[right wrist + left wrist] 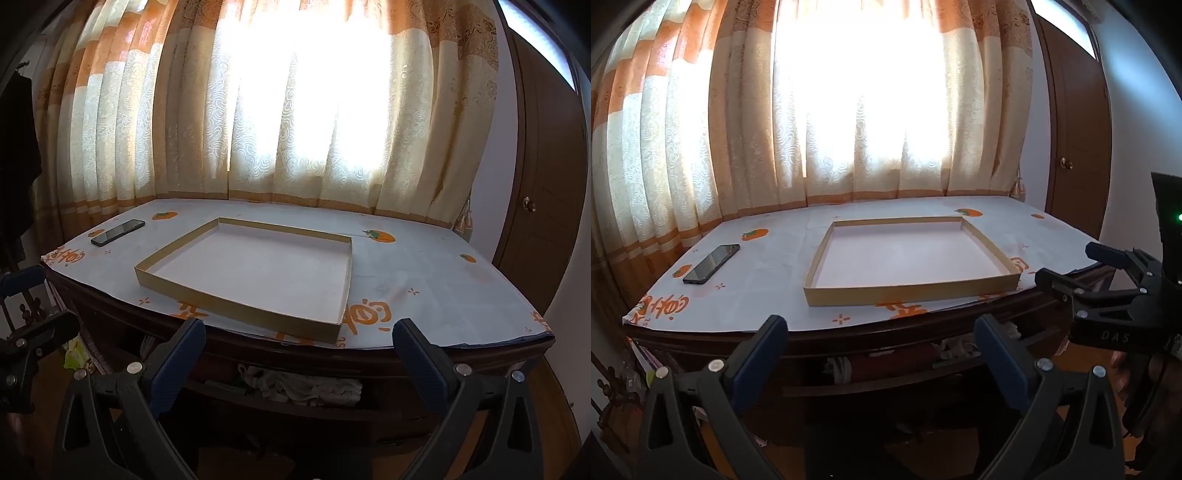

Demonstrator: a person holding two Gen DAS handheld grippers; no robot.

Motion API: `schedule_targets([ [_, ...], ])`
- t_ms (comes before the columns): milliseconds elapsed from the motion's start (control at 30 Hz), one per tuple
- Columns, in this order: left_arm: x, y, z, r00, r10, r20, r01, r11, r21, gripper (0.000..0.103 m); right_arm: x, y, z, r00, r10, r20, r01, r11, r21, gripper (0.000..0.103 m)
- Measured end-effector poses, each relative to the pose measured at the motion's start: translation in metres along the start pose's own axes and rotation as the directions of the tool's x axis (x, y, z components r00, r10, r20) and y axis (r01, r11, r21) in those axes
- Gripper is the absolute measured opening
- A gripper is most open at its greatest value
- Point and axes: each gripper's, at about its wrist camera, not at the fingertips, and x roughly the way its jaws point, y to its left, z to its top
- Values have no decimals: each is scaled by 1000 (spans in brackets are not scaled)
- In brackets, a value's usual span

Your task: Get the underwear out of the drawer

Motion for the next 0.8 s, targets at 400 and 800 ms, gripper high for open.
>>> schedule_targets([
  [400, 3, 11, -4, 1000, -5, 3, 5, 1000, -23, 103, 0, 2, -2, 1000, 2, -1, -2, 1000, -3, 102],
  [800, 3, 12, -4, 1000, -3, 3, 3, 1000, -22, 103, 0, 2, -3, 1000, 2, -3, -2, 1000, -3, 102],
])
